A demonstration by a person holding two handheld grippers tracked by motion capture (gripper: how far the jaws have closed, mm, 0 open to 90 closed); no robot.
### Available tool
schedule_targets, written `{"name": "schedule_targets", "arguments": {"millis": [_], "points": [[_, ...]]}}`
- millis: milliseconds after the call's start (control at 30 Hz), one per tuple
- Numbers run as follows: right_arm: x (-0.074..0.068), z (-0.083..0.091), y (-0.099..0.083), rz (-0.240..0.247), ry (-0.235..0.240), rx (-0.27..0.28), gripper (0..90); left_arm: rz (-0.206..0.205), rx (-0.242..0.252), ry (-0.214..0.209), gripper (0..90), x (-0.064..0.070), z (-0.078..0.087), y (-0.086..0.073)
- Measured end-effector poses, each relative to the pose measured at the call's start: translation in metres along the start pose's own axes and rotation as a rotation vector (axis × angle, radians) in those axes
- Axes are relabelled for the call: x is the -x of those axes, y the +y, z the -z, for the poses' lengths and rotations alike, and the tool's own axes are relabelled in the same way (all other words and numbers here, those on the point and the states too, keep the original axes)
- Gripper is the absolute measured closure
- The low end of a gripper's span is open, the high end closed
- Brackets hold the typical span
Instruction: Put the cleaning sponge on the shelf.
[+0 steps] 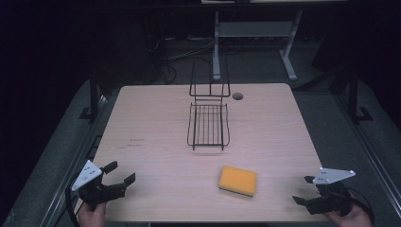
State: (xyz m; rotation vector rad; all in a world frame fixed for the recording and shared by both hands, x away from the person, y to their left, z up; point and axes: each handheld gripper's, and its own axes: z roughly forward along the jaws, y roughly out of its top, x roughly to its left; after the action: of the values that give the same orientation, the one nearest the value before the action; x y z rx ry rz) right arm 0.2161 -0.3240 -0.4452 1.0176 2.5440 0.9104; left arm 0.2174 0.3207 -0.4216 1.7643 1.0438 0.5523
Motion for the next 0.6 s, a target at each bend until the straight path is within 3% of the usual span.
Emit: {"name": "schedule_targets", "arguments": {"millis": [600], "points": [[-0.015, -0.007, 0.022, 0.065, 0.052, -0.016, 15.9, -0.003, 0.006, -0.010, 14.0, -0.001, 0.001, -0.001]]}}
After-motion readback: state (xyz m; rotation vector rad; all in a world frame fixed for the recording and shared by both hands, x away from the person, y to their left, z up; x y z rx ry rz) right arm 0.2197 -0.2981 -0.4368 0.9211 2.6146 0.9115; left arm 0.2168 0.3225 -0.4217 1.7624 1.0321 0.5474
